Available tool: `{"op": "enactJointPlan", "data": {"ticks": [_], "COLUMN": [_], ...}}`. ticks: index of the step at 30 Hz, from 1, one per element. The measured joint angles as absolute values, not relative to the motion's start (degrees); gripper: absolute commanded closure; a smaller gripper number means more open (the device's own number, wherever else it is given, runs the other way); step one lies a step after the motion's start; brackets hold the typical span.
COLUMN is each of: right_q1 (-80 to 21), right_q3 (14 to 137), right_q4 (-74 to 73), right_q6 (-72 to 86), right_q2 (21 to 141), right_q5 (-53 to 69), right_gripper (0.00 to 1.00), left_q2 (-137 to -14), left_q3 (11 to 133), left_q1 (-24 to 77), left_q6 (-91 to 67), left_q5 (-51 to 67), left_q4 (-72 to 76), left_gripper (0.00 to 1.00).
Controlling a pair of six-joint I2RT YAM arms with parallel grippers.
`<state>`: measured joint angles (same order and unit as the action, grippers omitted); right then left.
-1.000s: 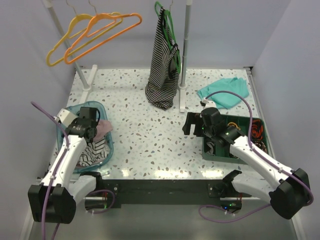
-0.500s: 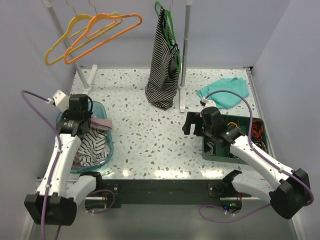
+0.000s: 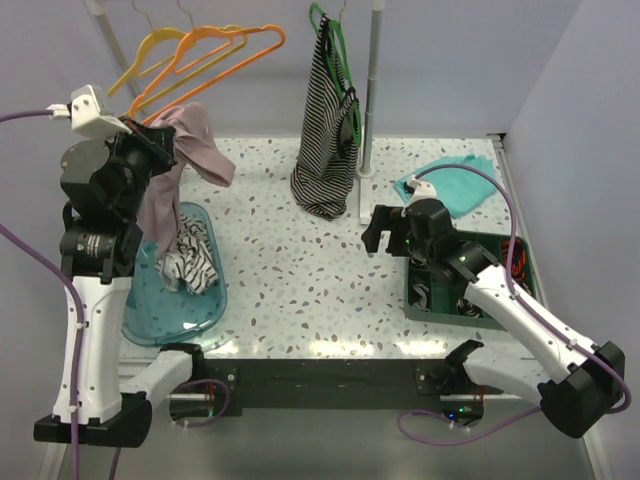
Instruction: Place the tank top on the hanger
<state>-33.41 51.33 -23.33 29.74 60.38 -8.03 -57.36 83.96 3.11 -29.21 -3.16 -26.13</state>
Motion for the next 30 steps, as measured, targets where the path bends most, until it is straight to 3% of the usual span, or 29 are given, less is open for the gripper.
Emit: {"op": "enactJointPlan", "data": {"ticks": [8, 13, 18, 22, 23, 24, 26, 27, 29, 30], "right_q1": [-33.41, -33.41, -33.41, -33.41, -33.41, -33.41, -33.41, -33.41, -33.41, -33.47], "right_q3": [53.71, 54.41, 54.43, 54.37, 54.19, 53.8, 52.62, 51.46, 48.97, 47.92], "right_q4": [-23.29, -23.49, -24.1, -25.08, -25.21, -25.23, -25.23, -24.82, -24.34, -24.16], "right_q6": [29.3, 29.23, 28.97, 28.86, 28.86, 28.86, 28.88, 28.91, 28.95, 28.95], "right_q2": [60.38, 59.81, 57.06, 54.83, 54.39, 53.89, 53.43, 53.34, 54.11, 54.76], "right_q5": [-8.62, -9.74, -10.59, -10.96, -10.96, -10.92, -10.87, -10.63, -9.32, -8.93], "right_gripper": [0.02, 0.02, 0.02, 0.02, 0.02, 0.02, 0.06, 0.07, 0.09, 0.09], "left_q2": [-63.29, -65.45, -65.52, -65.23, -65.19, -65.06, -65.12, -65.23, -66.57, -67.35], "left_q3": [98.67, 101.47, 92.14, 78.41, 74.08, 69.45, 61.93, 57.54, 52.31, 50.94], "left_q1": [3.18, 7.86, 26.55, 35.88, 37.5, 38.46, 39.42, 39.51, 39.48, 39.48], "left_q6": [-26.35, -26.33, -25.34, -26.63, -27.57, -28.51, -30.04, -31.33, -33.06, -33.39], "left_q5": [8.62, 14.85, 7.4, 0.64, -0.32, -0.99, -1.74, -2.28, -3.57, -3.99], "left_q4": [-24.36, -21.52, -20.14, -18.94, -18.2, -17.26, -16.21, -15.16, -15.11, -15.11], "left_gripper": [1.0, 1.0, 1.0, 1.0, 0.94, 0.74, 0.55, 0.41, 0.27, 0.26]}}
